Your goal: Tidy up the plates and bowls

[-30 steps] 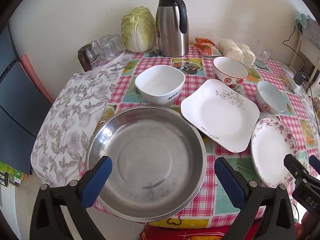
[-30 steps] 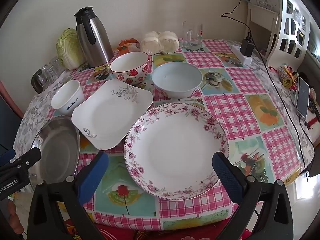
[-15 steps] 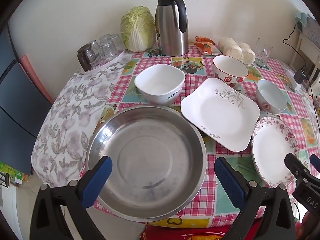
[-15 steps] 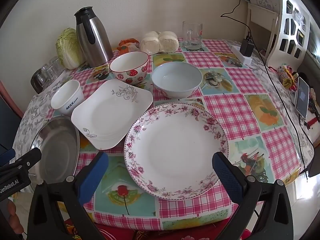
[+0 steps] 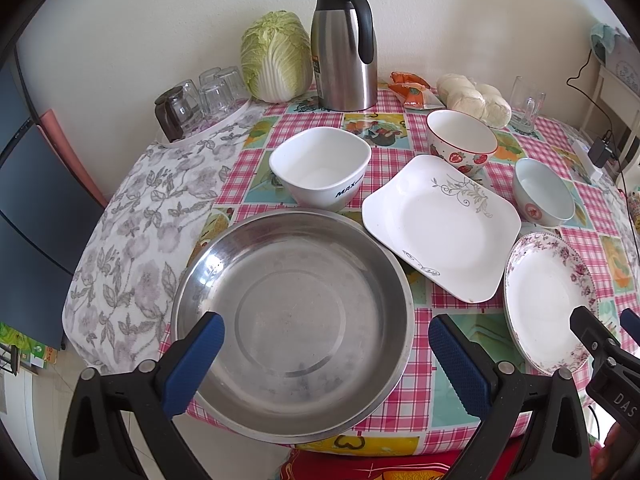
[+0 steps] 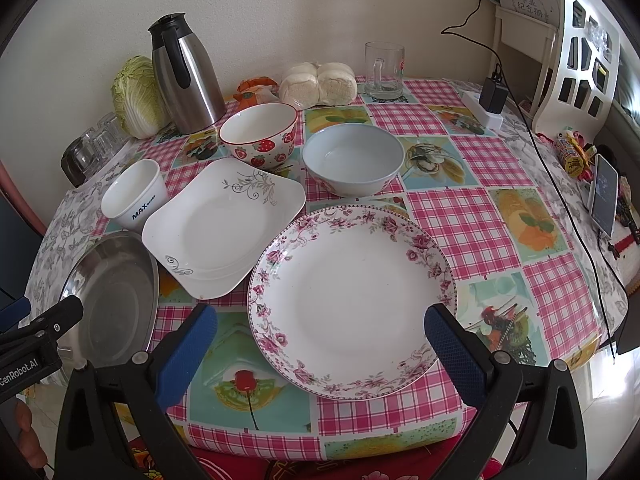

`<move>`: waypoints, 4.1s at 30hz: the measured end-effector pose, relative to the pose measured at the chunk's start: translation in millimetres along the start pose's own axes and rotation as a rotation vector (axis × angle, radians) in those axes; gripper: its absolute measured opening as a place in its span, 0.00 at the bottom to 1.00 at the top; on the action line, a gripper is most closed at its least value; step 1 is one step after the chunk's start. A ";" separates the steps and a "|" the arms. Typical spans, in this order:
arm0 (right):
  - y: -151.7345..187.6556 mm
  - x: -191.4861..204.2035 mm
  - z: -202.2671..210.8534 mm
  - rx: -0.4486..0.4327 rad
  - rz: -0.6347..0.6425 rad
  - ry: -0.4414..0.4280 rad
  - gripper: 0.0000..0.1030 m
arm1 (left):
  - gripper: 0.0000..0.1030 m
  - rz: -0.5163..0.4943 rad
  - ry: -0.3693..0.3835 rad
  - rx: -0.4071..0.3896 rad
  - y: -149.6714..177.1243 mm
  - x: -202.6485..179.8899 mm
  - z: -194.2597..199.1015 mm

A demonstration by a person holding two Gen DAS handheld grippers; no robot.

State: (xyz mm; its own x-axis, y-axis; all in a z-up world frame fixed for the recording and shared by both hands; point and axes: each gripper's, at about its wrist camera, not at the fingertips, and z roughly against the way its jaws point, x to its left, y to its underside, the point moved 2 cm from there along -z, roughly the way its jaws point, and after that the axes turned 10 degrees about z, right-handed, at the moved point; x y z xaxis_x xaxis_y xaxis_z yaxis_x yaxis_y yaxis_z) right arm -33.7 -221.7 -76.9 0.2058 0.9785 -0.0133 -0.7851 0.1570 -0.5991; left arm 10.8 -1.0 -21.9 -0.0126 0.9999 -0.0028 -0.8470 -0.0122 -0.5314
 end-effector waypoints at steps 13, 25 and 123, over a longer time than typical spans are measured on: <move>0.0 0.4 -0.3 0.001 0.000 0.001 1.00 | 1.00 0.002 0.000 0.003 2.8 1.8 -2.4; 0.4 1.1 -0.8 0.002 0.001 0.001 1.00 | 1.00 0.001 -0.002 0.005 2.3 1.4 -2.4; -13.7 156.5 -83.9 0.178 0.262 -0.435 0.14 | 0.29 0.667 0.030 0.206 30.0 198.8 -92.0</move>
State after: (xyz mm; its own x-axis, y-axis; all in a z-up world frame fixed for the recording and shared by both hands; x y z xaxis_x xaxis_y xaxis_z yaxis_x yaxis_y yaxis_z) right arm 58.3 -81.9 -137.9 -0.2420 0.9471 0.2109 -0.8722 -0.1171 -0.4750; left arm 31.7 197.9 -116.4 -0.5527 0.7785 -0.2975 -0.7473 -0.6210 -0.2366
